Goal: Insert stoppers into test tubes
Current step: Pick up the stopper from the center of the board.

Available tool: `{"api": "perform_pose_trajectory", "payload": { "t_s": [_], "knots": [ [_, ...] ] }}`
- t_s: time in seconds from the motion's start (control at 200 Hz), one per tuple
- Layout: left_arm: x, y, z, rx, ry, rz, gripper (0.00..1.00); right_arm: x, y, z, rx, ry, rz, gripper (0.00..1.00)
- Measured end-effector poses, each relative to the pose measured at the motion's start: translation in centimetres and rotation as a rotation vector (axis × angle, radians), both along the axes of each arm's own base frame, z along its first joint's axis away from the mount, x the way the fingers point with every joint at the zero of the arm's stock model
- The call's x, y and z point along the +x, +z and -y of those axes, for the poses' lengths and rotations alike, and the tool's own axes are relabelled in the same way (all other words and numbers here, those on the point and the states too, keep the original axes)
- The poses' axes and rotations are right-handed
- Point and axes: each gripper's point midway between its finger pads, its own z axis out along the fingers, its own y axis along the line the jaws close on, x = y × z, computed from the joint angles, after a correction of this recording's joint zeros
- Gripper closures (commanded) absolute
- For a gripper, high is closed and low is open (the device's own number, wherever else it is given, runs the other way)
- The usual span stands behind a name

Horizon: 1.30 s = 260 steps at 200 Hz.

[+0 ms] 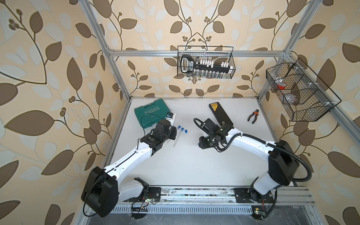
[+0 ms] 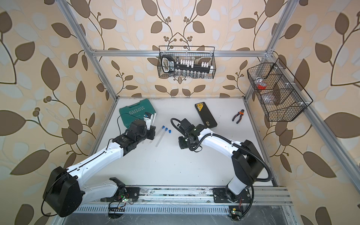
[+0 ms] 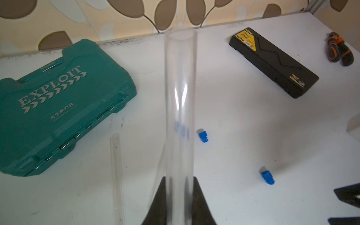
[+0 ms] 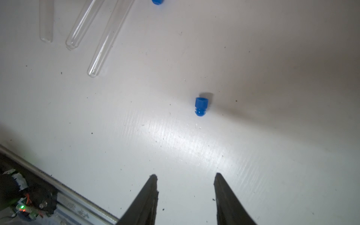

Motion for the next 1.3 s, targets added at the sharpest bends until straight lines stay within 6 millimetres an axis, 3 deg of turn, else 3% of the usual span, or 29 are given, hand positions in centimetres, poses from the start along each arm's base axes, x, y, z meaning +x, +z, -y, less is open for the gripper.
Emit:
{"api": "perform_pose_trajectory", "payload": {
  "t_s": [0.12, 0.335, 0.585, 1.3],
  "knots": [
    [0.5, 0.0, -1.5, -0.026, 0.068, -0.009, 1.00, 1.3, -2.0, -0.6, -0.060, -0.011, -0.001, 0.57],
    [0.5, 0.5, -1.7, -0.055, 0.098, -0.001, 1.00, 3.5, -4.0, -0.6, -0.147, -0.064, 0.022, 0.56],
    [0.6, 0.7, -2.1, -0.061, 0.126, 0.007, 1.00, 4.1, -5.9, -0.5, -0.193, -0.094, 0.011, 0.58],
    [0.6, 0.7, -2.3, -0.062, 0.137, 0.006, 1.00, 4.1, -7.0, -0.9, -0.218, -0.107, 0.001, 0.75]
  ]
}}
